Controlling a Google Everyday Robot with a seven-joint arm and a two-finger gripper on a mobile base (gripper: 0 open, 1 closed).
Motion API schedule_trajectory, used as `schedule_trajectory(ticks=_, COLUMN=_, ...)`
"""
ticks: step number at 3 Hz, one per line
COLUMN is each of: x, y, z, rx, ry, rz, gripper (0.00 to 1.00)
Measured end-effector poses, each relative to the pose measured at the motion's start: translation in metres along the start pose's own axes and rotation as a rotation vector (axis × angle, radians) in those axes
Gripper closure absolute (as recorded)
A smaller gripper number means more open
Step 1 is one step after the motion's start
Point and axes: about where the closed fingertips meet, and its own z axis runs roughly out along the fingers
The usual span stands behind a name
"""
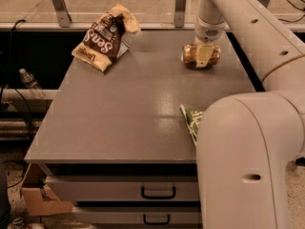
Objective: Move orange can near brown chip bag
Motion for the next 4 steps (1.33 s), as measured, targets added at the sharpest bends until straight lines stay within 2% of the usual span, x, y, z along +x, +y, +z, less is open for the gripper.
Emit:
schedule_trajectory(ticks=1, x=-0.025, y=-0.003, z=-0.024, rx=0.034, ry=-0.065, rz=-0.042, gripper=0.87)
schedule_trajectory(ticks=2, x=-0.066, y=0.000, z=-0.048, rx=0.051, ry=-0.129, rz=-0.121, gripper=1.00)
schedule_trajectory(ticks=3, x=-0.067, y=-0.002, z=-0.046, rx=0.055, ry=-0.131, rz=-0.122, gripper=1.00)
schedule_trajectory(ticks=4, x=-0.094, y=-0.003, z=-0.054, rx=0.062, ry=-0.090, rz=-0.135, gripper=1.00)
